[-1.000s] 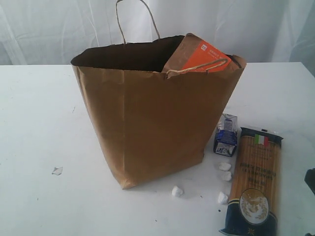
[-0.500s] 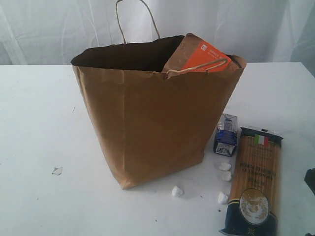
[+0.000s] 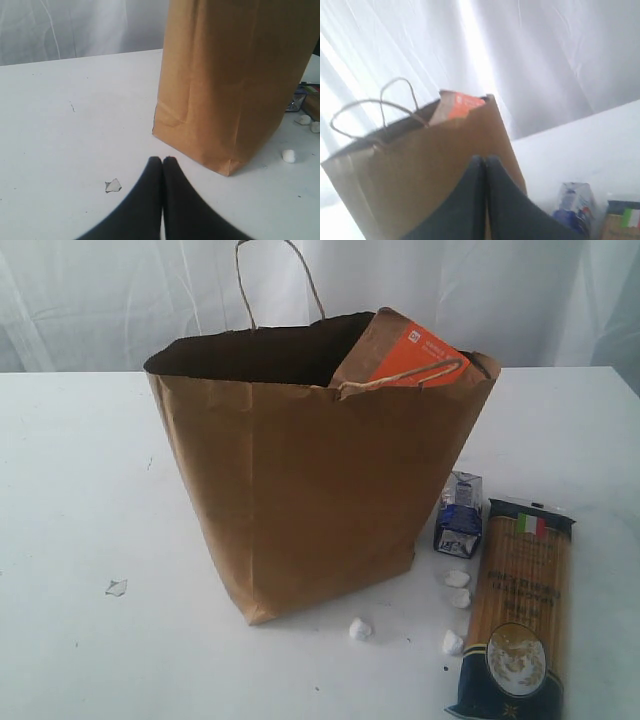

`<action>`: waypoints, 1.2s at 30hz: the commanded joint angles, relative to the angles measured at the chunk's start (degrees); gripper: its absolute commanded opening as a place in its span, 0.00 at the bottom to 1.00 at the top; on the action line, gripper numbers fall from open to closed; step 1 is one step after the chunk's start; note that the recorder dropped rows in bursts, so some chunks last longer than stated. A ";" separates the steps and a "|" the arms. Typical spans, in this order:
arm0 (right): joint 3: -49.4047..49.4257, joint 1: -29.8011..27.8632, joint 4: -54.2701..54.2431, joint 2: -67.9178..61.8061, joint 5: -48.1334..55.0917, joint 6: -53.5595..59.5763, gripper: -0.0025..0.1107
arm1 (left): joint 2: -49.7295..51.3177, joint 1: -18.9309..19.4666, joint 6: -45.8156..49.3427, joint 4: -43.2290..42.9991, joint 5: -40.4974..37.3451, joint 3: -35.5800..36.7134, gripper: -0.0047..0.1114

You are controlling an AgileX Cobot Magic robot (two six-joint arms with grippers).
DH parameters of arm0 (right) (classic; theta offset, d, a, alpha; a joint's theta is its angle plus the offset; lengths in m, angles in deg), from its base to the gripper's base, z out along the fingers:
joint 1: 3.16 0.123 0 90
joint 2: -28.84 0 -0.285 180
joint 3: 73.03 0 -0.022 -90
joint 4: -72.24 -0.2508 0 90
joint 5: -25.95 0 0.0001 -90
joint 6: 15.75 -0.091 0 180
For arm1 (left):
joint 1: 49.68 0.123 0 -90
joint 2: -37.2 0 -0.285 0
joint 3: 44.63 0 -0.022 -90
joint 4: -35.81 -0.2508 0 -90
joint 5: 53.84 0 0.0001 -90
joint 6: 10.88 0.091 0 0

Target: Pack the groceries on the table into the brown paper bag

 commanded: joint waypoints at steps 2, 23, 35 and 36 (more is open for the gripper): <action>0.12 -0.37 -0.11 0.21 -3.82 -5.15 0.02 | -0.31 0.00 0.11 0.20 -0.27 0.18 0.04; -36.72 3.95 -0.67 -34.48 62.81 35.75 0.02 | -0.31 0.00 0.11 0.20 -0.27 0.18 0.04; -41.87 3.95 -3.32 -62.72 46.99 39.17 0.50 | -0.31 0.00 0.11 0.20 -0.27 0.18 0.04; -42.51 3.95 -3.32 -64.84 45.99 38.80 0.50 | -0.31 0.00 0.11 0.20 -0.27 0.18 0.04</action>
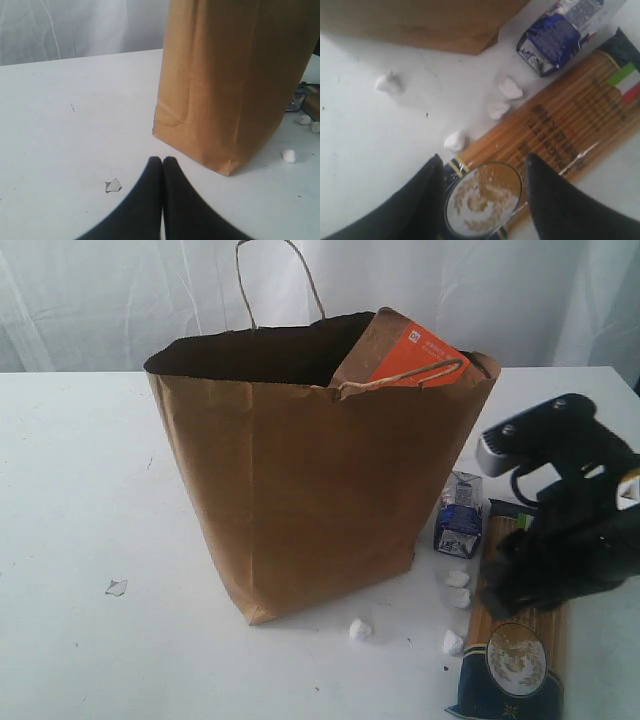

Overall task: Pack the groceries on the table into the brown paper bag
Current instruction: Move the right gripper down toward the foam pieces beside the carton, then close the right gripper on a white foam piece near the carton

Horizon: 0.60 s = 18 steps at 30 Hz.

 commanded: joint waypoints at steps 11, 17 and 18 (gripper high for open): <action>-4.59 -0.21 -0.30 -22.29 -12.04 -4.33 0.48 | -0.31 0.00 0.11 0.20 -0.23 0.18 0.04; -4.59 -0.21 -0.30 -24.80 -16.99 -4.42 0.46 | -0.31 0.00 0.11 0.20 -0.23 0.18 0.04; -4.59 -0.21 -0.30 -25.29 -17.82 -4.42 0.46 | -0.31 0.00 0.11 0.20 -0.23 0.18 0.04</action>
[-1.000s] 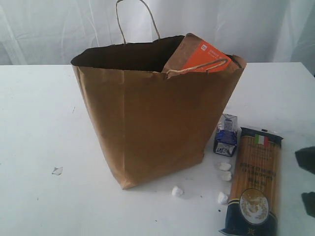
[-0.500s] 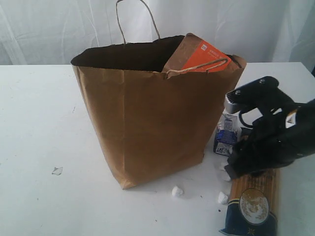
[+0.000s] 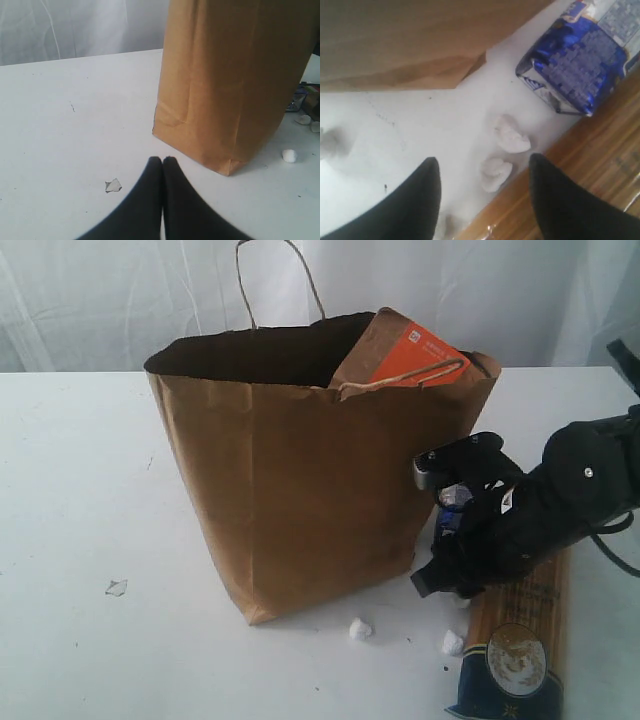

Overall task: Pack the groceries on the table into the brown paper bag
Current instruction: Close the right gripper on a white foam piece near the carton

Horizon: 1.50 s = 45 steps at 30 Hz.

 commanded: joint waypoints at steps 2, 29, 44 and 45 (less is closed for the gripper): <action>-0.32 -0.45 -0.06 -1.92 -4.49 -0.30 0.46 | -0.31 0.00 0.11 0.20 -0.23 0.18 0.04; -0.32 -1.32 0.15 -9.08 -9.05 -0.18 0.26 | -0.31 0.00 0.11 0.20 -0.23 0.18 0.04; 3.62 -1.32 0.15 -4.53 -15.33 -0.18 0.03 | -0.31 0.00 0.11 0.20 -0.23 0.18 0.04; 3.77 -1.32 0.15 -3.87 -15.33 -0.18 0.03 | -0.31 0.00 0.11 0.20 -0.23 0.18 0.04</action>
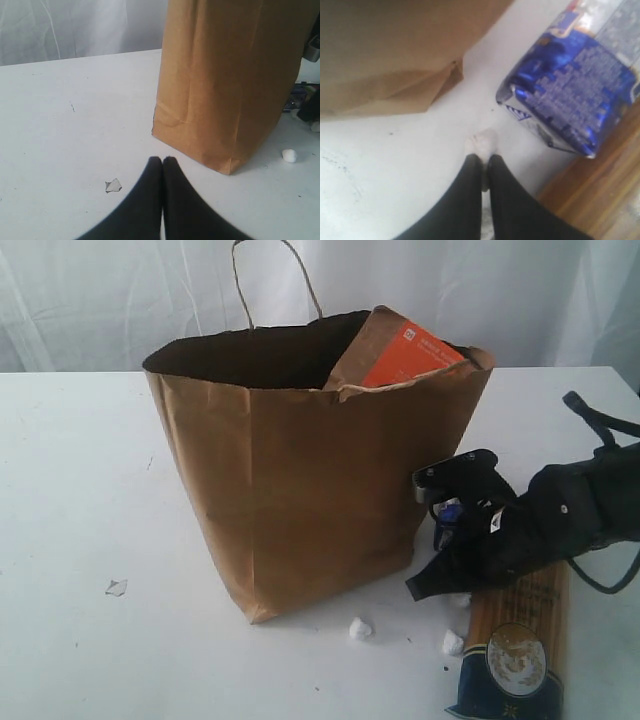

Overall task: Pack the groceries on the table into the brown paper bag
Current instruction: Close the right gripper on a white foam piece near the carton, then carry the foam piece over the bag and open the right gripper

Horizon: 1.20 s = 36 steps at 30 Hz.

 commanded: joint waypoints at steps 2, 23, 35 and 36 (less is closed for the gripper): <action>1.61 -0.27 0.05 4.55 -1.06 -0.24 0.03 | -0.31 0.00 0.11 0.20 -0.23 0.18 0.04; 10.83 -0.27 -1.61 31.45 14.14 -3.08 0.03 | -0.31 0.00 0.11 0.20 -0.23 0.18 0.04; -13.42 6.21 -0.31 42.61 28.43 0.44 0.03 | -0.31 0.00 0.11 0.20 -0.23 0.18 0.04; -17.33 8.02 0.86 41.19 29.00 0.44 0.03 | -0.31 0.00 0.11 0.20 -0.23 0.18 0.04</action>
